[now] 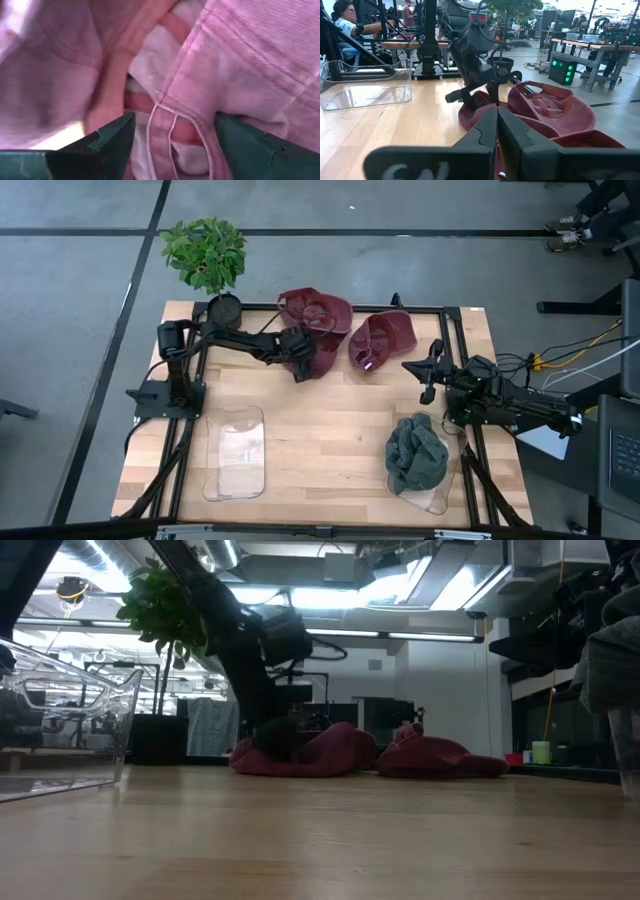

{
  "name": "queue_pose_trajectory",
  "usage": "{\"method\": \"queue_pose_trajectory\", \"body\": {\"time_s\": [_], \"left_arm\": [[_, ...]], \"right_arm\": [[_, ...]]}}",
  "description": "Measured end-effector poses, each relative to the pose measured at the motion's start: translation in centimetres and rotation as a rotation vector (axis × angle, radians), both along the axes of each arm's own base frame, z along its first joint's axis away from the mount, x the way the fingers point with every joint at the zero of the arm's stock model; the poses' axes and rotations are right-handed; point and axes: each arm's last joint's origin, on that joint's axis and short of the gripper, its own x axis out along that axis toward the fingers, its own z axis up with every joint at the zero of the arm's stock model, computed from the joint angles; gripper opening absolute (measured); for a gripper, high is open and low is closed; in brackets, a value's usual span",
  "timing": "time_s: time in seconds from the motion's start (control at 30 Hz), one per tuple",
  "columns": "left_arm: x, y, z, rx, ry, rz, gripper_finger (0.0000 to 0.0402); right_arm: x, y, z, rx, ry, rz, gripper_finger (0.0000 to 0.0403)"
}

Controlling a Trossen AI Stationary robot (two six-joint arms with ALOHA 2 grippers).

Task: Pick & Place hat
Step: Put the bottom left red cap into the left transparent bin

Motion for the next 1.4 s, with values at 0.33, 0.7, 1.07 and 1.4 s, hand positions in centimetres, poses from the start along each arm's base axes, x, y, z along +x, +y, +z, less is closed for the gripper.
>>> {"method": "queue_pose_trajectory", "body": {"time_s": [0.33,0.7,1.07,1.4], "left_arm": [[-0.3,1.2,-0.3,0.006,0.031,-0.059,0.0248],[-0.9,1.6,-0.4,-0.108,0.022,-0.089,0.0149],[-0.9,1.4,-0.5,-0.19,-0.011,-0.042,0.0042],[-1.8,0.1,0.3,-0.55,-0.069,0.029,0.0011]], "right_arm": [[0.0,0.0,0.0,0.0,0.0,0.0,0.0014],[0.0,0.0,0.0,0.0,0.0,0.0,0.0014],[0.0,0.0,0.0,0.0,0.0,0.0,0.0014],[0.0,0.0,0.0,0.0,0.0,0.0,0.0014]]}}
